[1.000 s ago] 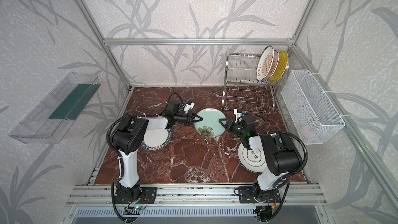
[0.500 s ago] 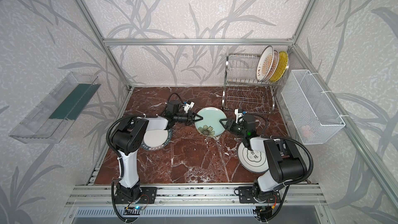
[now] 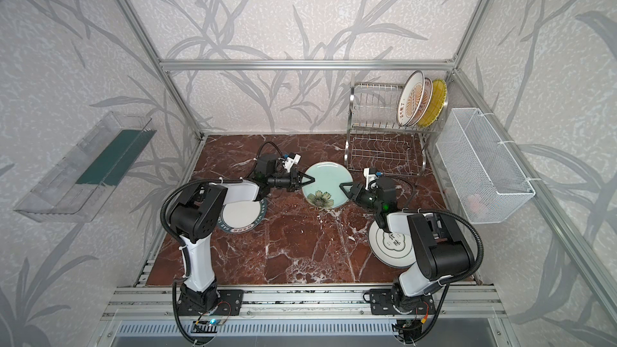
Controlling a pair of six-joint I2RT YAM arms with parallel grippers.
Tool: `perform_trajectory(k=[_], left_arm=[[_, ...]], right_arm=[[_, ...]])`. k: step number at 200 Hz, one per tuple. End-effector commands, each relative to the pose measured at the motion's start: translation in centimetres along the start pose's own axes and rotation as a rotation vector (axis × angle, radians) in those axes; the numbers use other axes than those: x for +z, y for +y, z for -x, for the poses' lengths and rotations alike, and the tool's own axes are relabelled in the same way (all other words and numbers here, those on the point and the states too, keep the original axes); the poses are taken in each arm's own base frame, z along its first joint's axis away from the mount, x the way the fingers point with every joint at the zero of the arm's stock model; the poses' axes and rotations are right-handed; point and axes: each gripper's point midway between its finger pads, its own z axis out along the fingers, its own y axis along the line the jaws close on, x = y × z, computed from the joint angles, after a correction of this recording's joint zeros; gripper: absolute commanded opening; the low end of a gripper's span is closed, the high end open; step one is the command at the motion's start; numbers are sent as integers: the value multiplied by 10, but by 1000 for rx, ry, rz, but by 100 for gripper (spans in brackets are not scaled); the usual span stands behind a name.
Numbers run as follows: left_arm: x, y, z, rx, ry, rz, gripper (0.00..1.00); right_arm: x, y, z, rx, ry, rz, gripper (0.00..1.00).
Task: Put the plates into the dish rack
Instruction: 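Close the right gripper on the plate rim and tilt the plate up with both grippers, then lift the green flower plate upright with the right gripper while the left gripper releases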
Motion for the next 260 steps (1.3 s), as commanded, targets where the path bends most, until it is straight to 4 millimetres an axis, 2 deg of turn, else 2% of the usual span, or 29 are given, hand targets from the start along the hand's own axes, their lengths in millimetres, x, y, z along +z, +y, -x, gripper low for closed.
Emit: perform_trajectory(k=[1, 67, 71, 82, 155, 260], left_arm=[[-7, -57, 6, 121, 0, -140, 0], [-6, -62, 6, 135, 2, -151, 0], [-6, -62, 6, 134, 1, -150, 0], [-5, -62, 6, 137, 0, -150, 0], [2, -57, 5, 135, 4, -141, 0], [-1, -62, 4, 158, 1, -124, 0]], right_arm=[[5, 20, 8, -7, -11, 95, 53], [9, 31, 13, 19, -29, 189, 50], [12, 24, 10, 33, -20, 177, 49], [13, 24, 10, 37, -20, 180, 48], [13, 39, 12, 30, -18, 260, 41], [13, 38, 9, 34, -14, 276, 2]])
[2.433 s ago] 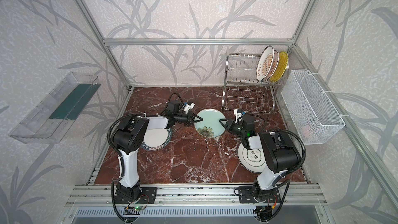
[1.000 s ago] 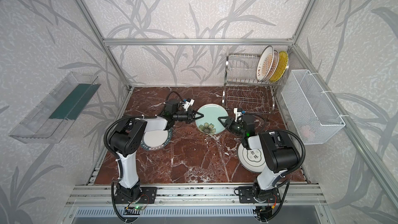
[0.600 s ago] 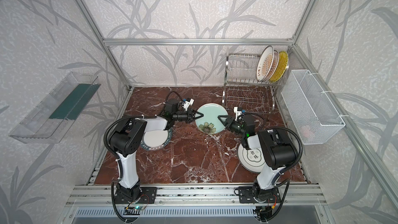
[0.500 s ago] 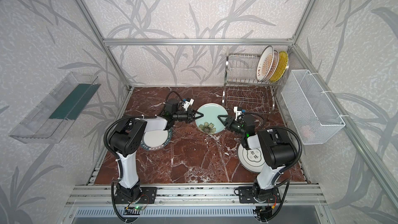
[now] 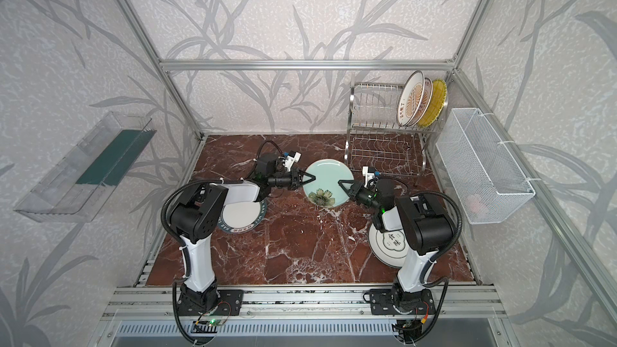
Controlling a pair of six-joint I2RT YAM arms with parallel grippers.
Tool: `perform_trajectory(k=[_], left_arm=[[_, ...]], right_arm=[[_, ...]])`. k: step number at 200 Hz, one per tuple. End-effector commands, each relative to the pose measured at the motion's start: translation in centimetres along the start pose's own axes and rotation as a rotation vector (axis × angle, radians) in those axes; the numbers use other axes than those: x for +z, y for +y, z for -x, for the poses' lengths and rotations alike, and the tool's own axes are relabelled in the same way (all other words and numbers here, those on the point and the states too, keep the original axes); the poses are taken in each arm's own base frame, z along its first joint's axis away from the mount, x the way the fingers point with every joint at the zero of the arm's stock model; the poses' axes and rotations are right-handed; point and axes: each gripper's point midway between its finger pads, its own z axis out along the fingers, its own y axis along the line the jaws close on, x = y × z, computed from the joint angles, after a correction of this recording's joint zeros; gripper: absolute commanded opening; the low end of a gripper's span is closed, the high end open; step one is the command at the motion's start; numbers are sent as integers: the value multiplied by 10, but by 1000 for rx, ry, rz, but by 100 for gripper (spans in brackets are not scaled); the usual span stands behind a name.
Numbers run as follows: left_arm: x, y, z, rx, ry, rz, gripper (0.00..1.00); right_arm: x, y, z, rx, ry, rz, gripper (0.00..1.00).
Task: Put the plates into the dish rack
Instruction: 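Lift the green flower plate upright with the right gripper while the left gripper releases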
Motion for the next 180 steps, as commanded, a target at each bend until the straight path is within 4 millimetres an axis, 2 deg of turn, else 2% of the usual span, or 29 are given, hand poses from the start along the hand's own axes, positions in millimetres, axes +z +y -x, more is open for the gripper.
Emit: perform_trajectory(k=[1, 21, 56, 79, 110, 143, 149, 180], left_arm=[[-3, -56, 2, 93, 28, -117, 0], [-4, -53, 2, 94, 23, -92, 1], [-8, -50, 2, 106, 18, -41, 27], [-12, -47, 1, 122, 20, 8, 38], [-18, -44, -1, 141, 19, 74, 44], [-26, -32, 0, 152, -2, 174, 45], [-28, -30, 1, 154, -7, 190, 45], [-33, -28, 1, 163, -17, 235, 45]], right_arm=[[2, 25, 0, -89, 10, 86, 2], [1, 25, 1, -91, 2, 83, 0], [-2, 25, 3, -90, -13, 78, 0], [-5, 24, 7, -92, -29, 72, 0], [-9, 24, 11, -97, -42, 65, 0], [-12, 20, 16, -124, -50, 24, 0], [-14, 28, 19, -147, -59, 30, 0], [-19, 37, 24, -202, -65, -12, 0]])
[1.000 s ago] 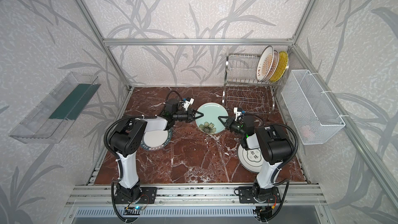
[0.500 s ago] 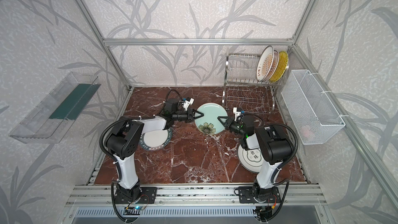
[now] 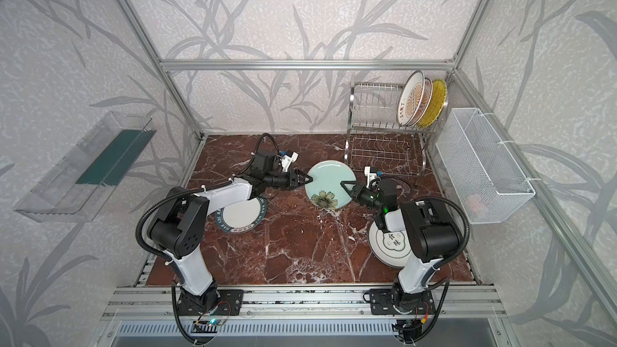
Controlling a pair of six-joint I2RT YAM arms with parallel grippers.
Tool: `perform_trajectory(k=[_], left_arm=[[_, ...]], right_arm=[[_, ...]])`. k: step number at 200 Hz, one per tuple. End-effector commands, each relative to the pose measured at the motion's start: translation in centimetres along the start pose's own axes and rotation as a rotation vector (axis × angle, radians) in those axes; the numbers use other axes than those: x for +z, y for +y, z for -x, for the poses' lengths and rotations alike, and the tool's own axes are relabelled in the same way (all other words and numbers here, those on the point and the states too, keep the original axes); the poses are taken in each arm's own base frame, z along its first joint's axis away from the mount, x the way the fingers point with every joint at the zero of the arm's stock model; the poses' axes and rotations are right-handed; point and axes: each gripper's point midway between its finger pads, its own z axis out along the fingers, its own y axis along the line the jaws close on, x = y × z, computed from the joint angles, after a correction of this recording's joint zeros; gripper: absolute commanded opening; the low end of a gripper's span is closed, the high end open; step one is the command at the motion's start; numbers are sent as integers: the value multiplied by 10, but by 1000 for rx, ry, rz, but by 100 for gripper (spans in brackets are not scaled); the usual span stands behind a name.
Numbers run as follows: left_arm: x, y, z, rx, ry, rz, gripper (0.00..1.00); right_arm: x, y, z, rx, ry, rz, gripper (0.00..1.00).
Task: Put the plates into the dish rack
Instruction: 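Lift the green flower plate upright with the right gripper while the left gripper releases, then carry the upright green flower plate with the right gripper toward the dish rack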
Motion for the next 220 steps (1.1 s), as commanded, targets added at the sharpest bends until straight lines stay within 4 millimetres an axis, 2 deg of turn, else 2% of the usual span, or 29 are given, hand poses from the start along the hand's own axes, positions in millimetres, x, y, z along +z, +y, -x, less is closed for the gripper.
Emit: perform_trajectory(k=[1, 56, 67, 103, 152, 220], left_arm=[[-10, -12, 12, 66, -38, 38, 45], [-18, -10, 15, 76, -58, 67, 45], [-19, -11, 14, 77, -60, 67, 45], [-23, -13, 14, 93, -67, 65, 45], [-24, -18, 12, 97, -66, 45, 45], [-25, -19, 12, 97, -69, 43, 45]], right_arm=[[-7, 36, 19, -143, -49, 46, 0], [-23, 70, 36, -273, -86, 8, 0], [-27, 72, 37, -276, -81, -16, 0], [-40, 99, 55, -338, -124, -15, 0], [-60, 147, 84, -438, -197, 5, 0], [-101, 209, 130, -532, -342, 47, 0]])
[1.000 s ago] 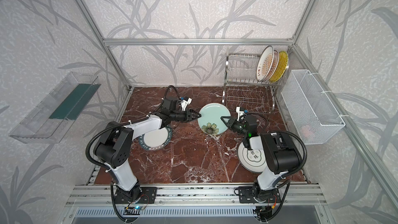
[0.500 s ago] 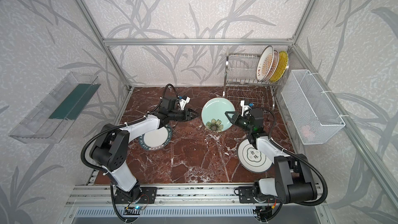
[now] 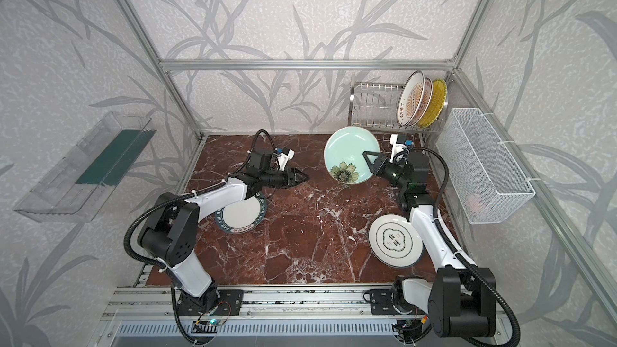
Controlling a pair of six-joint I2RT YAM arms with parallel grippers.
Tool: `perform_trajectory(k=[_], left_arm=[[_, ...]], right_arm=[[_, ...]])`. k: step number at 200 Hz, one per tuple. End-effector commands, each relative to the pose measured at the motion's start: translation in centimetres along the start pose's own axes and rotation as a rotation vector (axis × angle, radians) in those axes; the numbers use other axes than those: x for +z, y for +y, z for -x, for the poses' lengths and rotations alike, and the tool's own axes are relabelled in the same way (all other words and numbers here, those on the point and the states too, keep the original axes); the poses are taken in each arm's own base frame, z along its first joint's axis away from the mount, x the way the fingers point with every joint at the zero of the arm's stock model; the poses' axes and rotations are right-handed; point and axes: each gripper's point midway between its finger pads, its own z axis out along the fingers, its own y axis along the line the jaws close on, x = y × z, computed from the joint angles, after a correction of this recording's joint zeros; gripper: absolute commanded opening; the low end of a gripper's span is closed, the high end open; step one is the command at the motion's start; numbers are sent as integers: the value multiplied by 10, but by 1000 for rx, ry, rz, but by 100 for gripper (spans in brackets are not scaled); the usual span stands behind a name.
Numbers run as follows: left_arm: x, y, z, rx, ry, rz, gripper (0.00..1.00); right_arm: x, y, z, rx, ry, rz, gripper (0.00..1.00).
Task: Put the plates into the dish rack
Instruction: 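Carry the upright green flower plate with the right gripper toward the dish rack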
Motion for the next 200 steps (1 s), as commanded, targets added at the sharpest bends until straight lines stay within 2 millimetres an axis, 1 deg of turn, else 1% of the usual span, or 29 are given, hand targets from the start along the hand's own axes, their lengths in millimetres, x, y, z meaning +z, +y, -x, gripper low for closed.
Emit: perform_trajectory(k=[1, 38, 106, 143, 170, 200], left_arm=[[-11, -15, 6, 43, -27, -27, 45], [-11, -17, 7, 46, -25, -29, 45], [-14, -17, 5, 55, -21, -20, 45], [-22, -21, 6, 79, -32, 3, 45], [-27, -24, 7, 92, -40, 10, 45], [-28, -25, 8, 95, -41, 9, 45]], right_arm=[[-21, 55, 56, -134, -143, 108, 0], [-35, 71, 94, -175, -222, 113, 0], [-45, 90, 149, -221, -325, 108, 0], [-49, 98, 171, -264, -362, 68, 0], [-57, 105, 185, -308, -399, 16, 0], [-65, 105, 198, -361, -438, -72, 0]])
